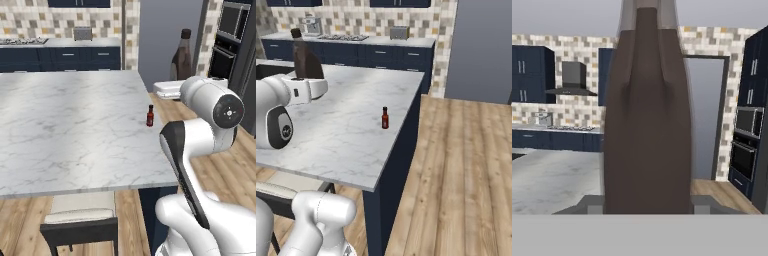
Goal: Move the syrup bottle and condiment bottle from the cabinet to the dining counter.
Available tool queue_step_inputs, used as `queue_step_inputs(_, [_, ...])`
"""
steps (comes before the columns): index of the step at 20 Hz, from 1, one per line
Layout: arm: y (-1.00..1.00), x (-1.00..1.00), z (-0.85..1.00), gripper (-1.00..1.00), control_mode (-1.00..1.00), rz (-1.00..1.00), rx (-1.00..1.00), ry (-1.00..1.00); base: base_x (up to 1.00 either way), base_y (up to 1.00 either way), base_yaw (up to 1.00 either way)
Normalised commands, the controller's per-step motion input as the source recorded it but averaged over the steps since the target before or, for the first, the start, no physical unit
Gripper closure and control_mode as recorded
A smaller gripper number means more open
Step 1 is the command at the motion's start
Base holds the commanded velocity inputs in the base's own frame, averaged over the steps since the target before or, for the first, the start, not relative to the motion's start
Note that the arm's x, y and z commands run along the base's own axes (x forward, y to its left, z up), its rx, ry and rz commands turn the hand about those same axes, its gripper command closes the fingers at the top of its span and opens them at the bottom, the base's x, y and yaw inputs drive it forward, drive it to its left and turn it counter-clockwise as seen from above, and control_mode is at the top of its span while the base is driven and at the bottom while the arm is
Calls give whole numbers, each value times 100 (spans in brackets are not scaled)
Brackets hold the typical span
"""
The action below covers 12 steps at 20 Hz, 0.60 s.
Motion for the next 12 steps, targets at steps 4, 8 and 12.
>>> queue_step_inputs(4, [0,0,0,100,-100,0,0,0,0,0,0])
queue_step_inputs(8, [0,1,0,100,-100,4,0,2,0,0,0])
queue_step_inputs(12, [-5,41,-1,100,-100,18,0,22,0,0,0])
